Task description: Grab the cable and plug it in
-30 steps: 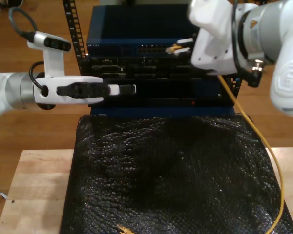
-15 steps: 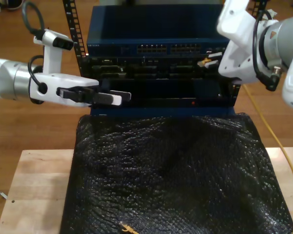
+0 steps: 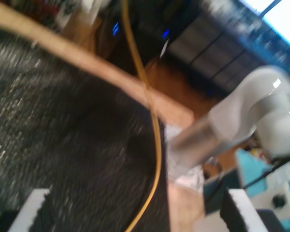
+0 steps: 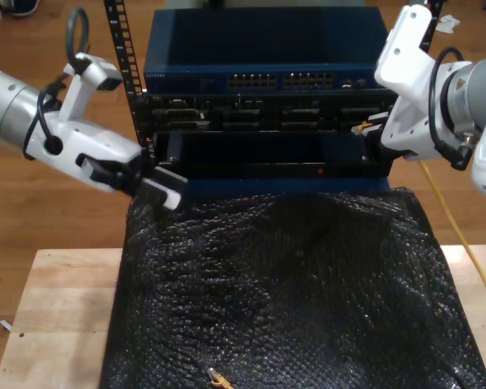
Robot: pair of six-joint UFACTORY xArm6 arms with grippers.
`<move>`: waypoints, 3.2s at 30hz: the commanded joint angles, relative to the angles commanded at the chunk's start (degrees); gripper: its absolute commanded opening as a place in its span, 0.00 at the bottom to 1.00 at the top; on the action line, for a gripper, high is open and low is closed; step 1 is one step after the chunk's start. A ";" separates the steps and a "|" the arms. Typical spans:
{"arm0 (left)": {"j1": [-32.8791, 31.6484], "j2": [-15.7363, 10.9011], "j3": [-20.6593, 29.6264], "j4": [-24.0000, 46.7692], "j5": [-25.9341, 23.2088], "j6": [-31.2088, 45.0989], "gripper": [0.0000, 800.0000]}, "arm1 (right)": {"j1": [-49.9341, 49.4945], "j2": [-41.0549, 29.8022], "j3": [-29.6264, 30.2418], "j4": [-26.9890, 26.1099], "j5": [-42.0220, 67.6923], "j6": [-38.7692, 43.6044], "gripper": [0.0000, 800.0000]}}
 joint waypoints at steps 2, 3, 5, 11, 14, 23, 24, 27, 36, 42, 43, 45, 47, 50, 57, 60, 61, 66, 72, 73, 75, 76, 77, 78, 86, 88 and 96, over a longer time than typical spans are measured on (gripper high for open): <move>0.00 -0.88 -0.62 1.85 -0.79 0.26 0.99 | 0.00 0.18 0.00 -0.26 0.00 0.00 0.00; 0.00 -1.05 -0.88 2.81 -1.14 0.44 0.99 | 0.00 0.26 0.00 -0.35 0.00 0.00 0.00; 0.00 -1.58 -1.32 5.36 -2.02 1.05 1.00 | 0.00 0.26 0.09 -0.35 -0.09 0.00 0.00; 1.93 -2.90 -1.49 14.24 -5.80 5.01 1.00 | -0.09 0.26 0.26 -0.97 0.00 -0.09 0.00; 3.60 -3.43 -1.49 19.43 -7.30 8.44 0.99 | -0.09 0.26 0.53 -1.67 0.00 0.00 0.00; 11.78 -3.96 -1.32 30.59 -7.65 22.15 1.00 | -0.09 0.26 0.88 -1.85 0.00 -0.09 0.00; 13.36 -3.87 -1.23 31.03 -7.65 24.62 1.00 | -0.09 0.26 0.97 -1.76 0.00 -0.09 0.00; 18.11 -3.96 -0.97 32.00 -7.74 32.18 1.00 | -0.09 0.26 1.14 -1.76 0.00 -0.09 0.00; 29.63 -3.96 1.23 39.65 -8.18 50.02 1.00 | -0.09 0.09 1.23 -1.85 0.00 -0.09 0.00; 36.84 -6.33 8.88 42.29 -8.62 61.27 1.00 | 0.00 0.09 1.32 -1.76 0.00 0.00 0.00; 37.45 -7.21 10.37 42.46 -8.97 62.51 1.00 | 0.00 0.18 1.58 -1.76 0.00 0.00 0.00; 38.07 -9.05 13.80 44.13 -10.11 64.88 1.00 | 0.00 0.18 1.85 -1.76 -0.09 0.00 0.00; 38.24 -10.90 17.49 46.59 -11.52 66.29 1.00 | 0.00 0.18 1.85 -1.76 -0.09 0.09 0.00; 38.42 -13.19 22.24 49.23 -13.80 66.90 1.00 | 0.00 0.18 1.85 -1.76 0.00 0.09 0.00; 42.90 -16.09 28.13 50.11 -15.03 71.56 1.00 | -0.09 0.18 2.02 -1.76 0.00 -0.09 0.00; 45.36 -16.70 30.42 50.20 -15.12 73.58 1.00 | -0.09 0.18 2.11 -1.76 -0.09 -0.09 0.00; 45.80 -17.05 30.77 50.11 -15.03 74.02 1.00 | -0.09 0.18 2.11 -1.76 -0.09 -0.09 0.00; 46.51 -19.52 32.53 50.73 -14.95 76.22 1.00 | -0.18 0.09 2.29 -1.85 0.00 -0.18 0.00; 48.88 -21.54 38.15 56.09 -15.30 77.10 1.00 | -0.18 0.00 2.55 -1.85 0.00 -0.18 0.00; 49.41 -21.54 38.77 56.18 -15.38 77.27 1.00 | -0.18 0.09 2.64 -1.85 0.00 -0.18 0.00; 50.37 -21.63 39.65 56.35 -16.44 77.98 1.00 | -0.18 0.09 2.64 -1.85 0.00 -0.26 0.00; 50.99 -21.71 40.18 56.35 -17.41 78.51 1.00 | -0.18 0.09 2.64 -1.85 0.00 -0.26 0.00; 51.43 -21.71 40.97 56.35 -18.29 78.95 1.00 | -0.26 0.09 2.64 -1.85 0.00 -0.26 0.00; 51.96 -21.71 41.85 56.35 -19.34 79.47 1.00 | -0.44 0.09 2.64 -1.85 0.00 -0.26 0.00; 55.91 -22.77 44.31 56.26 -21.01 83.52 1.00 | -1.14 0.09 2.55 -1.76 0.00 -0.35 0.00; 56.09 -22.95 46.07 56.26 -22.42 83.69 1.00 | -1.23 0.09 2.55 -1.76 0.00 -0.35 0.00; 56.26 -24.44 48.35 56.18 -25.67 85.54 1.00 | -1.14 0.00 2.55 -2.02 0.00 -0.35 0.00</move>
